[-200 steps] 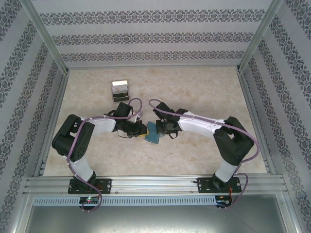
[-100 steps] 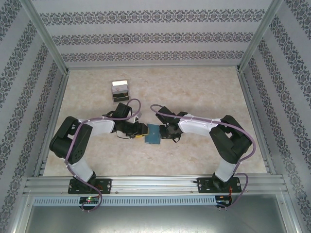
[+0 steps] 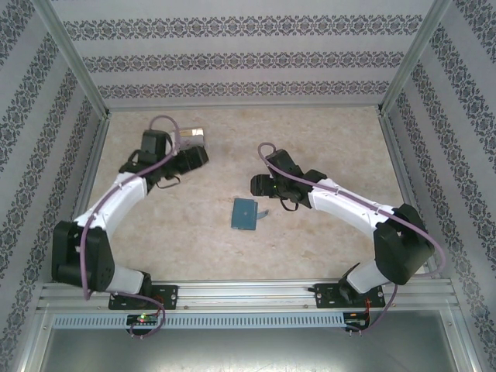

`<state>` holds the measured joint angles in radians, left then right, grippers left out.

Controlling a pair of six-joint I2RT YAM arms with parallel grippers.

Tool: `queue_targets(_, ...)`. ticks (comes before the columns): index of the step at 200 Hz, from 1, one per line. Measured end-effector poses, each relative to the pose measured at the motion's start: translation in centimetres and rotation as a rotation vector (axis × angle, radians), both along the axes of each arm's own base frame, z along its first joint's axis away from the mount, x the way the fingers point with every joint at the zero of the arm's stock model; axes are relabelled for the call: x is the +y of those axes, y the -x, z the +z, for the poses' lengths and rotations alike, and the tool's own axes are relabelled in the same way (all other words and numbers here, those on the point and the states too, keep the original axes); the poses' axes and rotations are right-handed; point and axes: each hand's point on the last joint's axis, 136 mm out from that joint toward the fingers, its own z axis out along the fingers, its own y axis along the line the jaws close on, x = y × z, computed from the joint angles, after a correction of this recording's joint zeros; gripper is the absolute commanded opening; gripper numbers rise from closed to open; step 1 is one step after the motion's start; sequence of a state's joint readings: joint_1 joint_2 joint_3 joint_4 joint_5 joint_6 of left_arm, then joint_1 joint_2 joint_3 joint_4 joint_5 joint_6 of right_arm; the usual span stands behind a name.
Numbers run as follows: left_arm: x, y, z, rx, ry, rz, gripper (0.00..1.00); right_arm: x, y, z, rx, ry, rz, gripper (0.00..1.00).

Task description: Put the credit cards into the card holder

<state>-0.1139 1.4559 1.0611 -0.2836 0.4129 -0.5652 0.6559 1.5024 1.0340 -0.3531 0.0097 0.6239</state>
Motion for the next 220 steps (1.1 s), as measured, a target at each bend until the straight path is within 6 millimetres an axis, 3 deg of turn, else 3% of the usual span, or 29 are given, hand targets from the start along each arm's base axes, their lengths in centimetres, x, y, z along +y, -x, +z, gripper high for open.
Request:
queue_targets(30, 4.7, -5.2, -1.5, 0.048, 0.009, 0.113, 0.99, 0.3, -0.5, 0.5, -0.023, -0.025, 0.0, 0.81)
queue_targets(82, 8.2, -12.6, -5.1, 0.112, 0.14, 0.178, 0.99, 1.1, -1.1, 0.7, -0.027, -0.062, -0.003, 0.83)
queue_targets(126, 7.5, -16.5, -6.8, 0.122, 0.255, 0.167, 0.99, 0.4, -1.7, 0.6, -0.014, -0.073, -0.043, 0.83)
queue_targets(186, 6.4, -17.7, -8.6, 0.159, 0.347, 0.148, 0.99, -0.8, -2.0, 0.3, 0.009, -0.071, -0.083, 0.83)
queue_targets(220, 3.6, -18.6, -7.8, 0.138, 0.37, 0.065, 0.99, -1.1, -2.2, 0.3, 0.016, -0.076, -0.089, 0.83)
